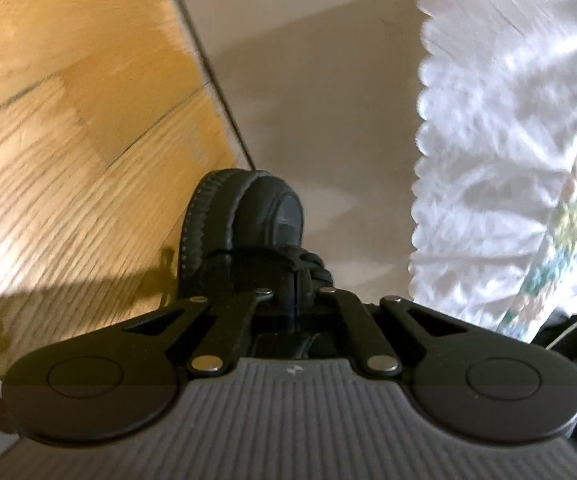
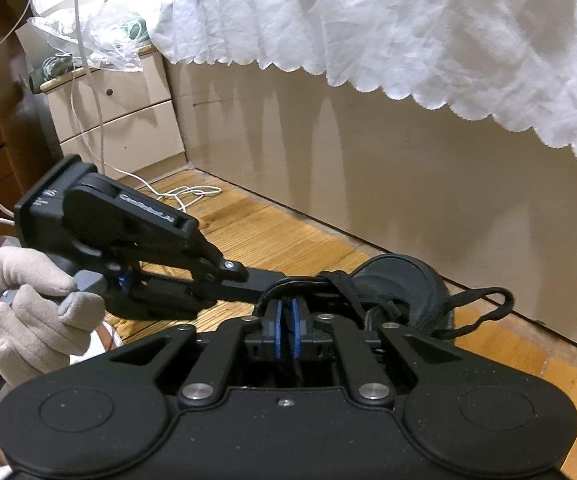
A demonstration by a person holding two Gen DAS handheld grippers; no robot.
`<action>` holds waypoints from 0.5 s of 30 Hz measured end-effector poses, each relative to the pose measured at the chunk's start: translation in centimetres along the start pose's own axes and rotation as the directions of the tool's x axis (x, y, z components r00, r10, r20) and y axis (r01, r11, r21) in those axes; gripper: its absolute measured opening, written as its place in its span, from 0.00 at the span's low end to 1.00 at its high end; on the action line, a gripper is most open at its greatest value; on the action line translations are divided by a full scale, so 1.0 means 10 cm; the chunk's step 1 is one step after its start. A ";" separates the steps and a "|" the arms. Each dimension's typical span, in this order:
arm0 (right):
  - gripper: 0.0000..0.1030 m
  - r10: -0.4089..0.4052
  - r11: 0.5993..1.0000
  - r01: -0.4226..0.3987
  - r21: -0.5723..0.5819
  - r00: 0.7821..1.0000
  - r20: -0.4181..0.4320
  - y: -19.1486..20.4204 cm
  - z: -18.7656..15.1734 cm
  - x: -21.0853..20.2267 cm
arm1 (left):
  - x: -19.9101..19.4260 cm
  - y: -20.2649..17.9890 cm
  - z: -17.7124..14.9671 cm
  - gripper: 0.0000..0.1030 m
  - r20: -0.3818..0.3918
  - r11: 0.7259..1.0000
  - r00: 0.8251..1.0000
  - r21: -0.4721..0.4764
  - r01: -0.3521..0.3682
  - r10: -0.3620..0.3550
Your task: Lace up shoes with both hands
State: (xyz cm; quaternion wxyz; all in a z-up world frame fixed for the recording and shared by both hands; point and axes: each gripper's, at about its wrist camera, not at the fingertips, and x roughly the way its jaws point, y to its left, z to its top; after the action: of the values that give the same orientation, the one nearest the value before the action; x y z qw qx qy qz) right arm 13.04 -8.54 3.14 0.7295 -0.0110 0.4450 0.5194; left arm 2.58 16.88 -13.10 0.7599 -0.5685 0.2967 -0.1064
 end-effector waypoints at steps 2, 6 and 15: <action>0.26 -0.013 1.000 0.013 -0.004 1.000 0.017 0.01 0.01 -0.06 | -0.05 -0.11 -0.01 0.00 0.009 0.996 1.000 0.083 -0.020 0.019; 0.27 -0.088 0.993 0.091 -0.073 0.995 0.044 0.16 0.09 -0.15 | -0.17 -0.26 -0.05 0.00 0.017 0.980 0.999 0.195 -0.051 0.049; 0.24 -0.329 0.750 0.170 -0.639 0.934 -0.137 1.08 0.22 0.42 | -0.25 -0.26 -0.08 0.00 -0.011 0.979 0.998 0.193 -0.059 0.063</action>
State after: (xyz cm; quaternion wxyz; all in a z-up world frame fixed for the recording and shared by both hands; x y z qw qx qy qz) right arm 6.41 0.66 6.53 0.6889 -0.3713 0.3301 0.5278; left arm 0.58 16.67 -10.02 0.8118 -0.4820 0.3086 -0.1159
